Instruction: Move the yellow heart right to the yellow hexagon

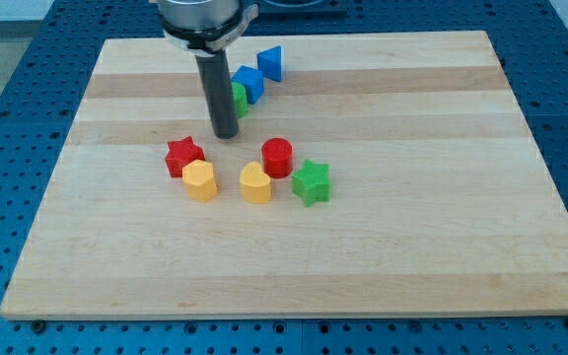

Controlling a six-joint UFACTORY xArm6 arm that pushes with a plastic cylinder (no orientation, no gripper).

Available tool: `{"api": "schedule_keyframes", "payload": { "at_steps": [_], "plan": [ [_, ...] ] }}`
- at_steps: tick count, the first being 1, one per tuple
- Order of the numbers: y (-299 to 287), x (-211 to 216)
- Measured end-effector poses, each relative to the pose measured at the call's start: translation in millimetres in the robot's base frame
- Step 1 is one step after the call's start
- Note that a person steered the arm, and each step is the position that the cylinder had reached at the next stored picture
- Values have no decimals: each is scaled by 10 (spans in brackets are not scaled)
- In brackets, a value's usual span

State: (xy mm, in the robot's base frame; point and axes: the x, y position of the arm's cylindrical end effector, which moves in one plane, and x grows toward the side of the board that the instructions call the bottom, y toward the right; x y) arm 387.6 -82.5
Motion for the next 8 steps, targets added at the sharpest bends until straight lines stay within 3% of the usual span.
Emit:
{"api": "schedule_keyframes", "payload": {
  "at_steps": [2, 4, 5, 7, 8],
  "plan": [
    [1224, 154],
    [-55, 865],
    [-237, 881],
    [712, 910],
    [878, 1116]
  ]
}}
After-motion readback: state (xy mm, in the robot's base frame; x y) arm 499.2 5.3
